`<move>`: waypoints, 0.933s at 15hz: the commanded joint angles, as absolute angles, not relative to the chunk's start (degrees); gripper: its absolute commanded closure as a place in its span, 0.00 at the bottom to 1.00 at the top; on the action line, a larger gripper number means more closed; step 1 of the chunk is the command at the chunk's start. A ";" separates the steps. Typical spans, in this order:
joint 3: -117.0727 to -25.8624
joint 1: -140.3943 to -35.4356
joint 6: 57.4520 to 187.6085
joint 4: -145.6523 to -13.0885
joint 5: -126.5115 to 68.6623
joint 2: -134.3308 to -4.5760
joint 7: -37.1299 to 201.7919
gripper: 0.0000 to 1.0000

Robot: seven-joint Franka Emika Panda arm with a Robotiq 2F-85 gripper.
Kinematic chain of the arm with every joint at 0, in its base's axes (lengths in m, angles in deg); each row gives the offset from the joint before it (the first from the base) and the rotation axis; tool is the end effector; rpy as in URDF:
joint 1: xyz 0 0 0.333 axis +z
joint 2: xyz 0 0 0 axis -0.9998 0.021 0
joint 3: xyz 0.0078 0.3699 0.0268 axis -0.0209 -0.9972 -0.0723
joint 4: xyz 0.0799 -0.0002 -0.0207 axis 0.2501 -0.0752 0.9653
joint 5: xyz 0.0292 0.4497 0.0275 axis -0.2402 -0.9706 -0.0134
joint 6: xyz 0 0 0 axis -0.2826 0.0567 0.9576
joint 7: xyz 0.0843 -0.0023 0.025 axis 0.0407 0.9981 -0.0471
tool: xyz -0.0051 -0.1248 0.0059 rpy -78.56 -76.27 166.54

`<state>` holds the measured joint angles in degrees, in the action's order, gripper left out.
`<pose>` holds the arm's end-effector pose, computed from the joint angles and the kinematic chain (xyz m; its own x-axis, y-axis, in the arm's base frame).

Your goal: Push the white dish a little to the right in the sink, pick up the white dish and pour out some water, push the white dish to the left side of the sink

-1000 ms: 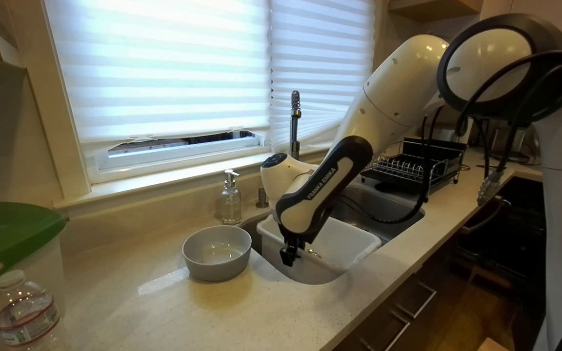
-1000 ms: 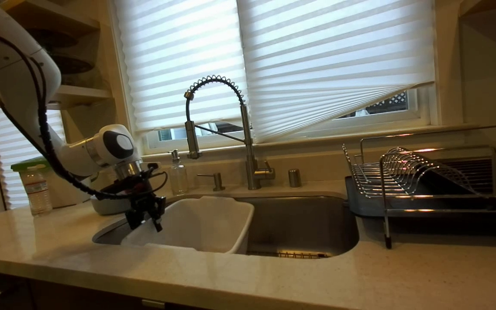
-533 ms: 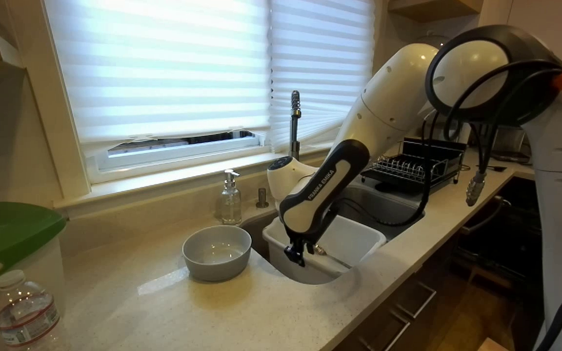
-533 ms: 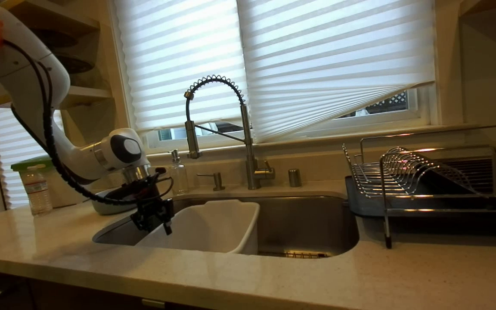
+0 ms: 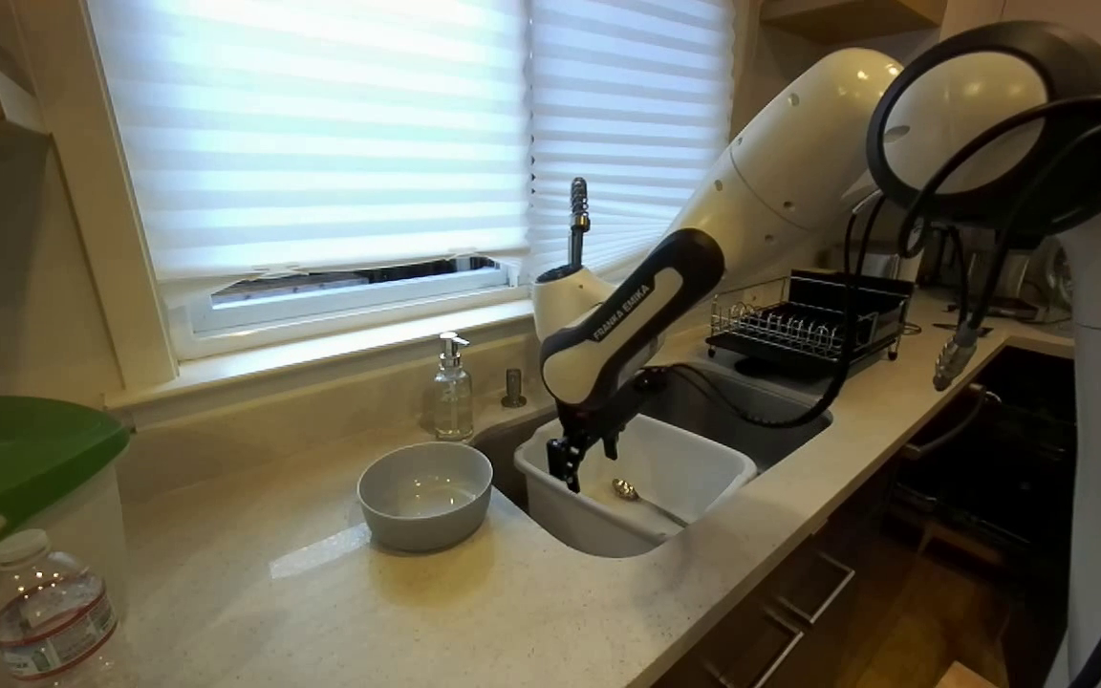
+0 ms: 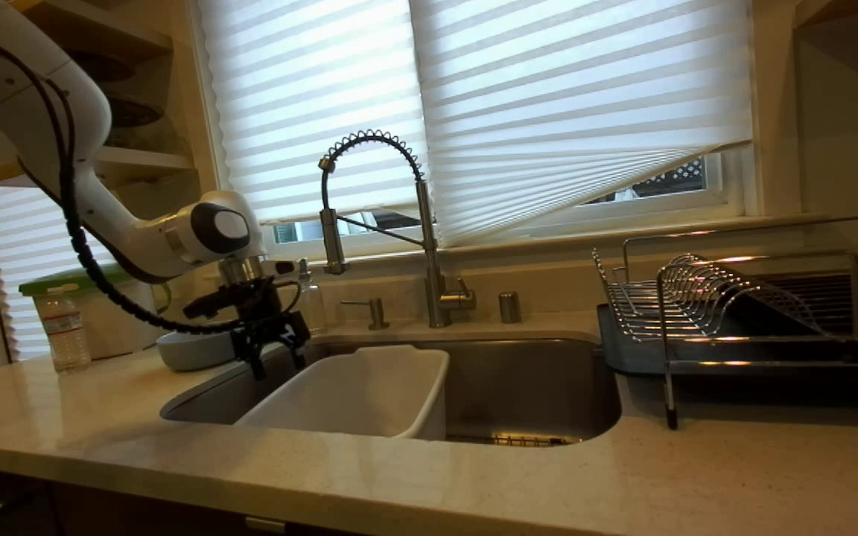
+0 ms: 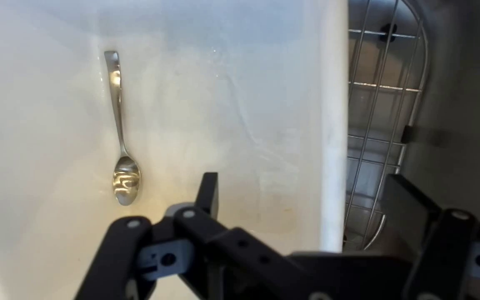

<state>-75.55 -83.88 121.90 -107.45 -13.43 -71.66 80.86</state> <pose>0.6299 0.0462 0.2931 0.9787 0.2046 -0.0153 0.2027 -0.9526 0.2269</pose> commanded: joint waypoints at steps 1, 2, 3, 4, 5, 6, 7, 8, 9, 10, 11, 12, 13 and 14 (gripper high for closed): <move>-74.91 -84.93 119.69 -107.17 -14.13 -73.56 81.44 0.00; -74.65 -85.19 119.74 -107.09 -13.72 -73.49 81.46 0.23; -74.32 -85.31 120.26 -107.11 -13.13 -73.33 80.94 0.26; -74.27 -85.60 120.61 -107.08 -13.55 -72.91 81.24 0.32; -74.06 -85.72 121.45 -107.18 -13.25 -72.32 80.77 0.42; -73.88 -85.85 122.05 -107.19 -13.16 -71.70 80.43 0.50; -73.72 -85.84 122.92 -107.37 -12.87 -71.01 80.00 0.58; -73.60 -85.73 123.43 -107.46 -12.67 -70.53 79.73 0.65; -73.75 -85.76 123.83 -107.48 -13.35 -70.06 80.23 0.72; -73.79 -85.66 124.40 -107.46 -13.48 -69.45 80.18 0.81; -73.88 -85.56 125.07 -107.44 -13.73 -68.72 80.17 0.87; -73.97 -85.50 125.55 -107.41 -14.02 -68.16 80.31 0.96; -74.08 -85.45 126.07 -107.41 -14.35 -67.61 80.48 1.00; -74.38 -85.50 126.52 -107.45 -15.08 -67.12 81.12 1.00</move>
